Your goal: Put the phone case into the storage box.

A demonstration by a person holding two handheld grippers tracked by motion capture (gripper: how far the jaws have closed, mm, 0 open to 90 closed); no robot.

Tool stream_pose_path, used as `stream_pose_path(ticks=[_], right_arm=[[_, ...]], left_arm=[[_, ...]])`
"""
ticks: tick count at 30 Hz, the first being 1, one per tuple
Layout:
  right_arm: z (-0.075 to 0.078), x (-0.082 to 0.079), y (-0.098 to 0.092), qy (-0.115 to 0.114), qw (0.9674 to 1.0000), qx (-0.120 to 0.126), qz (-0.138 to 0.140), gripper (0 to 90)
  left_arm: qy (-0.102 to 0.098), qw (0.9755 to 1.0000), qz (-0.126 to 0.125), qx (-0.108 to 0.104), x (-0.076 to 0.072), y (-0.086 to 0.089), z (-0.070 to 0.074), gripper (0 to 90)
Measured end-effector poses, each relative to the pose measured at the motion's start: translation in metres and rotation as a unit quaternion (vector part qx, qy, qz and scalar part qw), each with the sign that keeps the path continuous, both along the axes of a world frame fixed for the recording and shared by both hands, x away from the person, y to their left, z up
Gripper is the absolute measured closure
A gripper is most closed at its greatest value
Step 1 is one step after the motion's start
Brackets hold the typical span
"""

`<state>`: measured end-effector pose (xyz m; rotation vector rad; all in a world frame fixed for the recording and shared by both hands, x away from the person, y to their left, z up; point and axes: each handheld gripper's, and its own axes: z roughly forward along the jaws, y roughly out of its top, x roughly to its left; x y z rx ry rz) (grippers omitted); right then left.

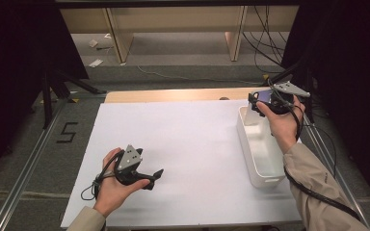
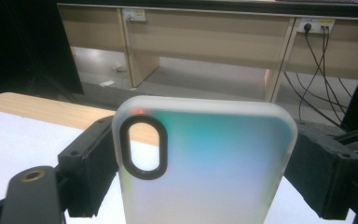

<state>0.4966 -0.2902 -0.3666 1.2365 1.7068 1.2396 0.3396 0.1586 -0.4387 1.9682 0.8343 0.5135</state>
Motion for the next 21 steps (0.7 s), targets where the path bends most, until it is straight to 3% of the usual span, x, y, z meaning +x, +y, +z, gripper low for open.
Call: stream_pose_path(ticks=[21], right_arm=[[-0.0018,0.0064,0.0039,0.007,1.0000,-0.004,0.003,17.8]], left_arm=[[0.000,1.0000,0.000,-0.001,-0.0002,0.0000,0.0004,0.4]])
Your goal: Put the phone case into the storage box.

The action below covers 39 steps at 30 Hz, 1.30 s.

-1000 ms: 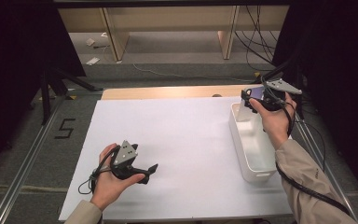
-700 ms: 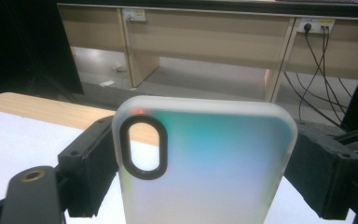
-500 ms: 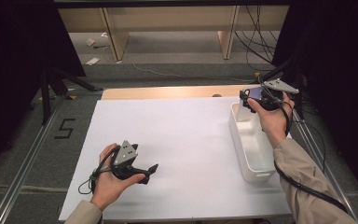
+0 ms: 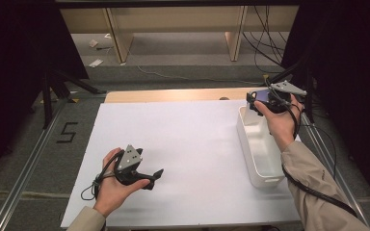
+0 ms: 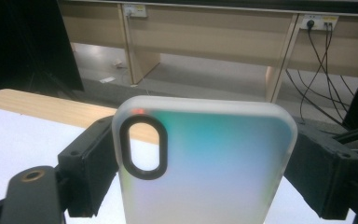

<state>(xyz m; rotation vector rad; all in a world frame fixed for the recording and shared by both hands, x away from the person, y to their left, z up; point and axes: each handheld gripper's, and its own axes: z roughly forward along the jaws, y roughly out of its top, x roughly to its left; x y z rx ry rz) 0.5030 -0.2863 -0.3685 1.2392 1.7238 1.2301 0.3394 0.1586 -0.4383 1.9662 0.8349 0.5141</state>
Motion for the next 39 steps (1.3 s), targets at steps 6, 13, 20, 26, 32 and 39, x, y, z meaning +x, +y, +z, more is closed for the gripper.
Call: stream_pose_path(ticks=[6,13,20,26,32,39], right_arm=[[0.000,0.001,0.000,0.002,1.0000,-0.001,-0.001,17.9],[-0.001,0.003,0.002,0.005,1.0000,-0.003,-0.001,17.9],[-0.001,0.004,0.002,0.009,0.9999,-0.005,0.000,17.8],[-0.001,0.005,0.001,0.013,0.9999,-0.005,-0.001,17.9],[0.001,0.008,0.000,0.020,0.9998,-0.007,-0.004,17.9],[0.002,0.011,0.000,0.032,0.9994,-0.011,-0.003,17.8]], left_arm=[[0.000,1.0000,0.001,-0.002,0.000,0.000,0.000,0.4],[0.001,1.0000,0.000,-0.002,0.000,0.000,0.000,0.4],[0.001,1.0000,0.001,-0.003,0.000,0.000,0.000,0.4],[0.000,1.0000,0.001,-0.004,0.000,0.000,0.000,0.4],[0.000,1.0000,0.001,-0.004,0.000,0.000,0.001,0.4],[-0.001,1.0000,0.000,-0.005,0.000,0.000,0.001,0.4]])
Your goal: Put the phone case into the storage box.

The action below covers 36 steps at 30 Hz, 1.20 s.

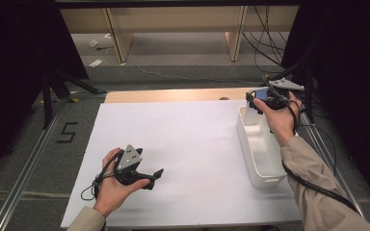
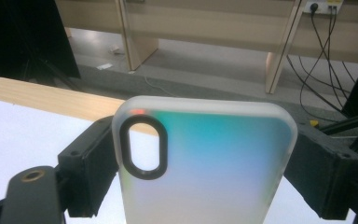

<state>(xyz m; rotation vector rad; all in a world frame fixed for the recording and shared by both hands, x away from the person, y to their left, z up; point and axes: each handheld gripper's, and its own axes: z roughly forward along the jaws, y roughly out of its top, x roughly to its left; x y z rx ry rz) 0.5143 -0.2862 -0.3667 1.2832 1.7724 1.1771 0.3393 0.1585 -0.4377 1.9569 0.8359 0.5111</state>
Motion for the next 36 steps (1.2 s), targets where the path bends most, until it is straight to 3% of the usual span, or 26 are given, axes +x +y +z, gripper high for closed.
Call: stream_pose_path(ticks=[24,36], right_arm=[[-0.005,0.010,0.006,0.045,0.9989,-0.015,0.002,17.8],[-0.010,0.014,0.006,0.054,0.9984,-0.015,-0.003,17.7]], left_arm=[[-0.001,1.0000,0.000,0.000,0.000,0.000,0.000,0.3],[0.000,1.0000,0.001,-0.001,0.000,0.000,0.000,0.3]])
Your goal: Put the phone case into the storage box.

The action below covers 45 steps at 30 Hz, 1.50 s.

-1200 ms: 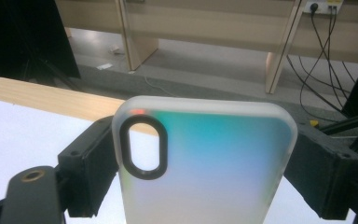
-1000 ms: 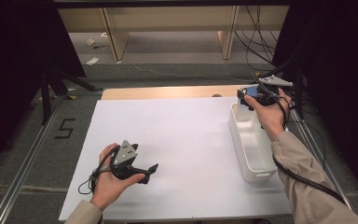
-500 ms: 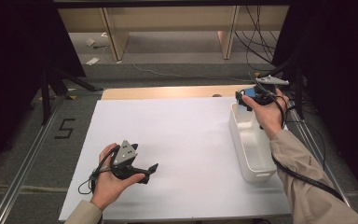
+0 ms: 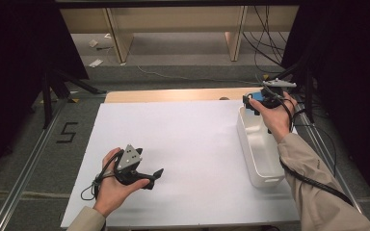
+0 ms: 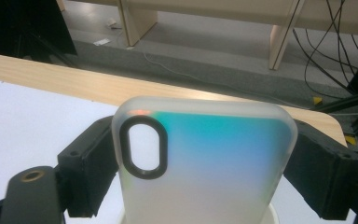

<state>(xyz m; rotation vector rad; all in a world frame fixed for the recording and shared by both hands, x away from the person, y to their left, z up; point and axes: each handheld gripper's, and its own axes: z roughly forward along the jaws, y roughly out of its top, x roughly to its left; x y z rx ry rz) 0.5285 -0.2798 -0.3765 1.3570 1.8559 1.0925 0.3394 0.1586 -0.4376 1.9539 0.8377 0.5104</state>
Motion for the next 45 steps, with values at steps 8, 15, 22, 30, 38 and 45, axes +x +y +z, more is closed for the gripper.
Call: stream_pose_path(ticks=[8,15,22,30,38,45], right_arm=[[-0.005,0.003,-0.001,0.005,0.9999,-0.007,-0.006,17.6],[-0.011,0.005,0.000,0.017,0.9998,-0.012,-0.007,17.5],[-0.014,0.009,0.001,0.021,0.9996,-0.017,-0.013,17.5],[-0.019,0.012,0.001,0.027,0.9992,-0.022,-0.018,17.5],[-0.026,0.016,0.003,0.032,0.9990,-0.026,-0.019,17.4],[-0.030,0.019,0.005,0.036,0.9987,-0.028,-0.024,17.3]], left_arm=[[0.000,1.0000,0.000,0.000,0.000,0.000,0.000,0.2],[0.000,1.0000,0.000,0.000,0.000,0.000,0.000,0.3],[0.000,1.0000,0.000,-0.001,0.000,0.001,0.000,0.3],[0.000,1.0000,0.000,-0.001,0.000,0.001,0.000,0.3],[0.000,1.0000,0.000,-0.001,0.001,0.001,0.000,0.3],[0.000,1.0000,0.001,-0.001,0.001,0.001,0.000,0.3]])
